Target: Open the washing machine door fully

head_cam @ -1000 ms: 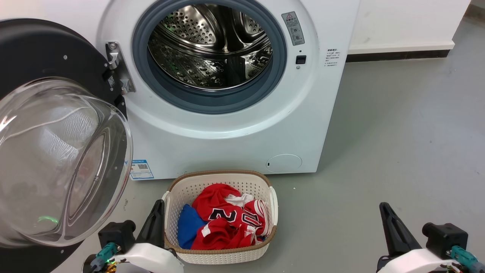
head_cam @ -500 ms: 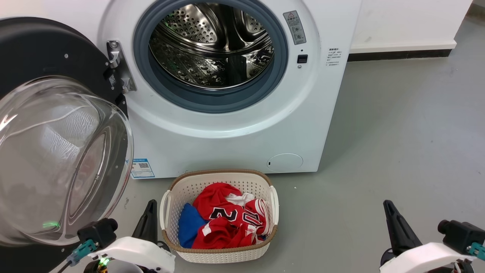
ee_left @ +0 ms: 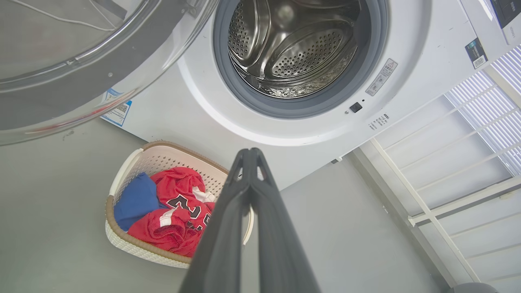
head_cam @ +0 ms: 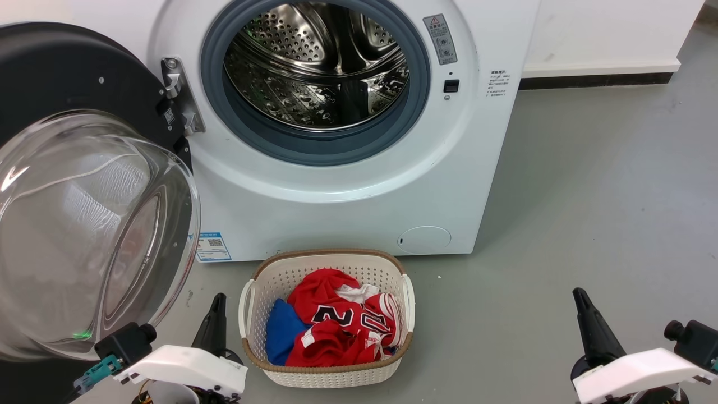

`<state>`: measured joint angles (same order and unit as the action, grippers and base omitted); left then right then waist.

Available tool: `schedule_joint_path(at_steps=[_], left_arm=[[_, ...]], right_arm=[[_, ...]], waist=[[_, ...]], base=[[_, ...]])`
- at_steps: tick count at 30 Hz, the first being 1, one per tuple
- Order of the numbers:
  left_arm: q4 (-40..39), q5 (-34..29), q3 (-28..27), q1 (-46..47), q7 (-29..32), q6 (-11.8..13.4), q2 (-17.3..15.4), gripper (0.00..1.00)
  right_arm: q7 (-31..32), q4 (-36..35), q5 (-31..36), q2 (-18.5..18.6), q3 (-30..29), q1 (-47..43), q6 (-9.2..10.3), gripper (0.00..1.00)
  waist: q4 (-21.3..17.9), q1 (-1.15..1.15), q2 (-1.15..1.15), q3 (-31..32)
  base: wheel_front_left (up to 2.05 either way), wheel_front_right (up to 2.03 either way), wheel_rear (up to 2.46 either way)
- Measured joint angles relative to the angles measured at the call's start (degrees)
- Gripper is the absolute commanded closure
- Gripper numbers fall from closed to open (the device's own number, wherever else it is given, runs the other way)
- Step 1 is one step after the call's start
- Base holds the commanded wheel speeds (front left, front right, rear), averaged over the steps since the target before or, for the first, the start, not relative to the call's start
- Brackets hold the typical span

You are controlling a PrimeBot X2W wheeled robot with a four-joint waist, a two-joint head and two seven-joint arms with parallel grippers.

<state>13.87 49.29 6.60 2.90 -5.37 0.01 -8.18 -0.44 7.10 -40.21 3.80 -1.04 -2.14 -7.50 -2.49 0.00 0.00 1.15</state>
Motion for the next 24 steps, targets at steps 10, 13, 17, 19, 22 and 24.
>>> schedule_joint_path(at_steps=[10, 13, 17, 19, 22, 24], left_arm=[[0.03, 6.55, -1.98, 0.57, 1.78, -1.03, 1.05, 1.00], [0.04, 8.37, -2.60, 0.75, 2.29, -1.48, 1.24, 1.00], [0.05, 10.69, -3.35, 0.85, 3.02, -1.80, 1.43, 1.00], [0.05, 11.89, -3.63, 0.89, 3.26, -2.03, 1.52, 1.00], [0.05, 13.57, -4.17, 0.94, 3.71, -2.36, 1.69, 1.00], [0.05, 14.63, -4.59, 0.99, 4.10, -2.53, 1.77, 1.00]], right_arm=[[0.82, 0.94, -8.04, 0.00, -0.56, 1.09, 0.01, 1.00], [1.03, 1.25, -10.34, 0.01, -0.74, 1.73, 0.01, 1.00], [1.48, 1.69, -13.18, 0.00, -0.97, 2.15, 0.01, 1.00], [1.53, 1.90, -14.68, 0.00, -1.13, 2.18, 0.01, 1.00], [1.85, 2.19, -16.67, 0.00, -1.31, 2.34, 0.01, 1.00], [2.00, 2.34, -18.11, 0.00, -1.43, 2.67, 0.01, 1.00]], waist=[[0.27, 0.00, 0.00, -0.14], [0.35, 0.00, 0.00, -0.18], [0.45, 0.00, 0.00, -0.24], [0.51, 0.00, 0.00, -0.27], [0.59, 0.00, 0.00, -0.31], [0.64, 0.00, 0.00, -0.34]], base=[[0.00, 0.00, 0.00], [0.00, 0.00, 0.00], [0.00, 0.00, 0.00], [0.00, 0.00, 0.00], [0.00, 0.00, 0.00], [0.00, 0.00, 0.00]])
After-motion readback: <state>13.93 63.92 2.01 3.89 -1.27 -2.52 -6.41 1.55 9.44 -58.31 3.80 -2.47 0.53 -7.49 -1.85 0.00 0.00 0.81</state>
